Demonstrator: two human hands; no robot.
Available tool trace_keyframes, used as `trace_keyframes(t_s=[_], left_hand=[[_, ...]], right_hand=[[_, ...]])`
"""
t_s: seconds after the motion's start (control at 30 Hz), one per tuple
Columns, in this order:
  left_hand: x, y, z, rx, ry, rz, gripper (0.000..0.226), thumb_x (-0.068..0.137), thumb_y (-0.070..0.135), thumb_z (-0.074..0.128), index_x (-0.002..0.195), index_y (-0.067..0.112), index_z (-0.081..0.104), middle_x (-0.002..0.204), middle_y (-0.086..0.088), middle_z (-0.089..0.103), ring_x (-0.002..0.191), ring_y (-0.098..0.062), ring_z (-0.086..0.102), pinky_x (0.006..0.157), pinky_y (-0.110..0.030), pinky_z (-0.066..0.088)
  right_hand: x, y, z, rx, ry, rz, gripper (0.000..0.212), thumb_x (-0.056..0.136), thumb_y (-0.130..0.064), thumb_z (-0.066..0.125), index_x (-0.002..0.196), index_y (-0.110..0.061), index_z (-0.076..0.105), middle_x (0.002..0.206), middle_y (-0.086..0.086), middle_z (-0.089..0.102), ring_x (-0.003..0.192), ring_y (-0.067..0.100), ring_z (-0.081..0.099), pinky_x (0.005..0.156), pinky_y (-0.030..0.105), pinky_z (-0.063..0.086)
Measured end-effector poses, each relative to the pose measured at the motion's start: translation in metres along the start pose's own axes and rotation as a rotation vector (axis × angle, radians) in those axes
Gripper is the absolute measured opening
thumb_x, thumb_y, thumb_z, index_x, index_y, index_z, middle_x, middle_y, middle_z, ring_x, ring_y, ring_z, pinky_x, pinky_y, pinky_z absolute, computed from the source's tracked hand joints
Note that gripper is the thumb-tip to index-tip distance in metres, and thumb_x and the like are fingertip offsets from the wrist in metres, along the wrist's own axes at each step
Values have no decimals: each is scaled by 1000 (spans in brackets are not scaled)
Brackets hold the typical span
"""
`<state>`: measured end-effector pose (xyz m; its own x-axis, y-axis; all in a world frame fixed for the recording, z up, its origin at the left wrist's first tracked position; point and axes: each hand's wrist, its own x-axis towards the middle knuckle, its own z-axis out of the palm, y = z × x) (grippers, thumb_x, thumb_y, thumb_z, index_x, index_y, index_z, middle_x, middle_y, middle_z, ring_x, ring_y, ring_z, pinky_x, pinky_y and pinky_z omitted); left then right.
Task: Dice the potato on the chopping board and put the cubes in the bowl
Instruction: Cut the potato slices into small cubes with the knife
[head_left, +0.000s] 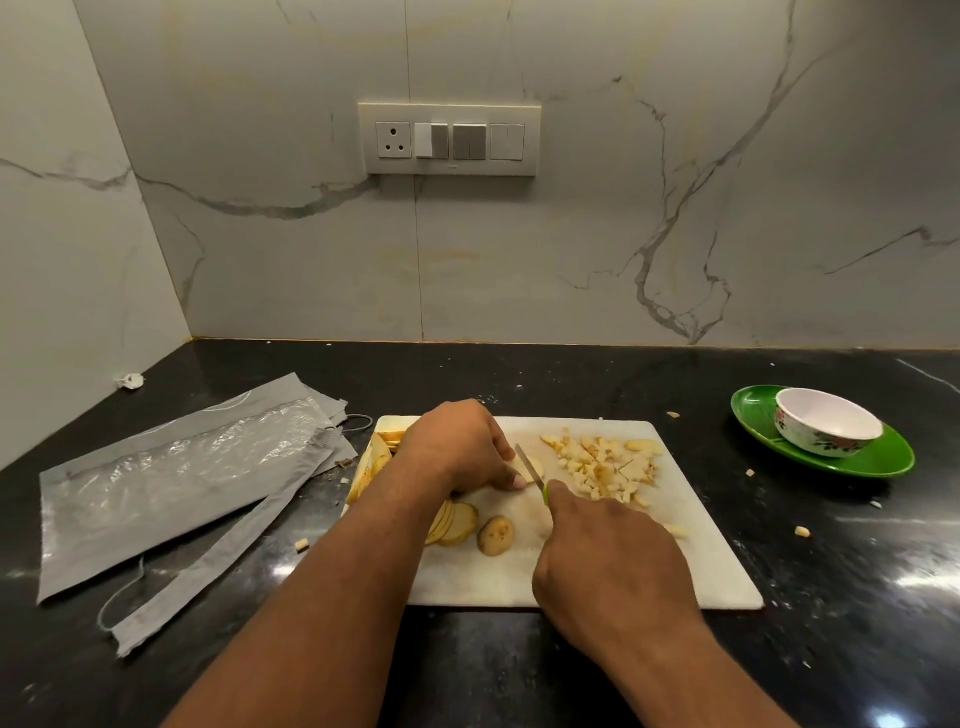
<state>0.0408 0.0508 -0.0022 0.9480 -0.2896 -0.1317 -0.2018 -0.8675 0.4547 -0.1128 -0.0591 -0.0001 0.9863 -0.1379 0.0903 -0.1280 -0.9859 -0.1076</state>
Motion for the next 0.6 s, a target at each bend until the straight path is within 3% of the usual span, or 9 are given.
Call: trace_keyframes(t_s=[0.23, 0.43, 0.6], left_hand=[[4, 0, -1, 5, -16, 8, 41, 78, 45, 88, 114, 27, 79, 104, 6, 75, 92, -14, 67, 88, -37, 61], [-4, -3, -5, 113, -21, 85, 34, 88, 39, 81, 121, 31, 76, 122, 6, 71, 95, -10, 60, 84, -27, 51], [-4, -3, -7, 79, 3, 60, 25, 85, 35, 84, 109, 28, 81, 107, 7, 76, 88, -9, 63, 88, -30, 58]], right_hand=[[-36, 8, -9, -10, -122, 37, 64, 98, -34, 33, 157, -36, 10, 125, 1, 57, 108, 22, 58, 77, 34, 40], [-19, 5, -12, -18, -12, 13, 62, 97, -29, 35, 156, -31, 18, 128, 2, 58, 110, 23, 57, 85, 35, 45], [0, -6, 2, 5, -2, -3, 62, 95, -26, 40, 155, -28, 25, 127, 4, 60, 110, 25, 59, 77, 34, 42]])
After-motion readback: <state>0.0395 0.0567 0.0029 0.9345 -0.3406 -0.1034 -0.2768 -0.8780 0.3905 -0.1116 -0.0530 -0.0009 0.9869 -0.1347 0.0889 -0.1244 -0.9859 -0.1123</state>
